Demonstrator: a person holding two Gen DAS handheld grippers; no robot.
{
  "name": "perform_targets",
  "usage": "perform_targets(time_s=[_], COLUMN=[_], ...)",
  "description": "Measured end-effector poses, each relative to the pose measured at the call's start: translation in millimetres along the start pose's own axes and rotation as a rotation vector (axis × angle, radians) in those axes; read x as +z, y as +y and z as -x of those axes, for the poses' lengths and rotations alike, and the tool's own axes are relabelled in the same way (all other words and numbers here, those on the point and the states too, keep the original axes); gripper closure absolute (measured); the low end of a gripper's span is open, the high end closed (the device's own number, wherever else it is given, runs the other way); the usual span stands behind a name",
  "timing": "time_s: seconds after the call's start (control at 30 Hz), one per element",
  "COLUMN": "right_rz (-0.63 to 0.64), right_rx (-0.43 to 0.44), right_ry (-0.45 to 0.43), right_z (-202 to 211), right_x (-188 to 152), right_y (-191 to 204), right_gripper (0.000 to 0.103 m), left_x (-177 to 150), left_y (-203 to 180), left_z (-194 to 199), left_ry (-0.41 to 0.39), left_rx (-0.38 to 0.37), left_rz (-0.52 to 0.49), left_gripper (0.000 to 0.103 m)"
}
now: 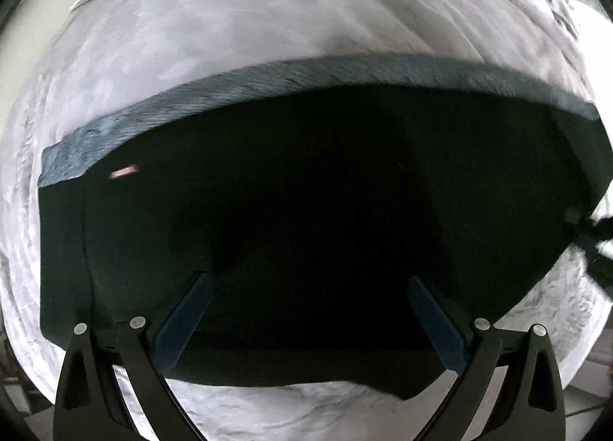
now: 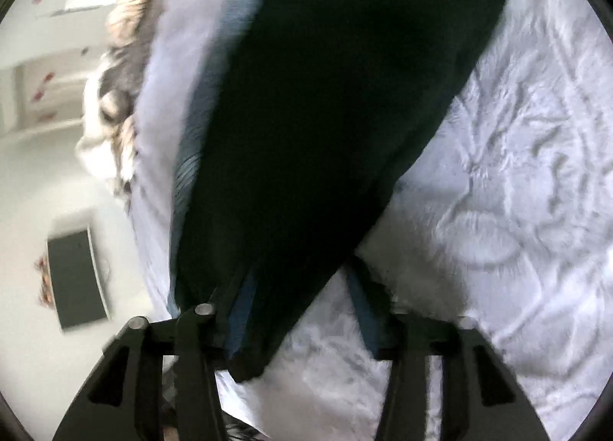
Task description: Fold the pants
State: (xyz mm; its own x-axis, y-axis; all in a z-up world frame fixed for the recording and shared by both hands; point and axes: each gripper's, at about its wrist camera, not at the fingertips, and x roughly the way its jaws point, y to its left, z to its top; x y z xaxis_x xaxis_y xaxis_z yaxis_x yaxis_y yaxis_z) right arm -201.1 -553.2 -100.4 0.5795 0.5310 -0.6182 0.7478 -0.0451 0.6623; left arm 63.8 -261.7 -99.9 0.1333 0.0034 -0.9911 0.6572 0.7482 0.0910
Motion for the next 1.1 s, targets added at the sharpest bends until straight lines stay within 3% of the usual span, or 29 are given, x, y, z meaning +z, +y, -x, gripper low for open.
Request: perform_targets(time_s=[0.1, 0.2, 0.3, 0.43, 0.5, 0.57, 0.7, 0.83, 0.87, 0.9, 1.0, 1.07, 1.1], right_rz=[0.159, 0.142, 0.093, 0.117, 0.092, 0.034, -0.097, -0.200, -0.199, -0.179, -0.104, -0.141, -0.149], right_rx=[-0.046, -0.171, -0.084, -0.113, -0.152, -0.181, -0.170, -0.123, -0.101, -0.110, -0.250, -0.250, -0.261], right_ry=[-0.015, 0.014, -0.005, -0.119, -0.233, -0.315, -0.419, -0.430, -0.420, -0.408, -0.399, -0.401, -0.412], right_z=[10, -1, 10, 56, 93, 120, 147, 148, 150, 151, 151, 153, 157], right_x=[-5, -5, -5, 14, 35, 62, 111, 152, 156, 161, 166, 170, 169], right_y=[23, -1, -6, -5, -18, -32, -65, -89, -89, -84, -78, -87, -87], right_gripper=[0.090, 0.091, 0.090, 0.068, 0.050, 0.046, 0.046, 0.048, 0.075, 0.090, 0.090, 0.090, 0.081], left_x=[-6, -12, -11, -8, -4, 4, 22, 39, 37, 36, 30, 32, 34], left_y=[-4, -16, -19, -30, -40, -59, -94, -121, -123, -126, -131, -132, -134], left_z=[-14, -15, -12, 1, 10, 19, 20, 2, 0, -4, -12, -13, -10], left_ry=[0.015, 0.008, 0.031, 0.036, 0.011, -0.019, -0.046, -0.024, -0.014, -0.009, -0.022, -0.002, 0.019], left_rx=[0.024, 0.059, 0.058, 0.048, 0.039, 0.030, 0.011, 0.016, 0.021, 0.030, 0.040, 0.042, 0.044], left_rz=[-0.010, -0.069, -0.046, -0.024, -0.029, -0.030, -0.035, -0.042, -0.042, -0.041, -0.035, -0.038, -0.046], left_gripper=[0.000, 0.000, 0.000, 0.000, 0.000, 0.000, 0.000, 0.000, 0.000, 0.000, 0.000, 0.000, 0.000])
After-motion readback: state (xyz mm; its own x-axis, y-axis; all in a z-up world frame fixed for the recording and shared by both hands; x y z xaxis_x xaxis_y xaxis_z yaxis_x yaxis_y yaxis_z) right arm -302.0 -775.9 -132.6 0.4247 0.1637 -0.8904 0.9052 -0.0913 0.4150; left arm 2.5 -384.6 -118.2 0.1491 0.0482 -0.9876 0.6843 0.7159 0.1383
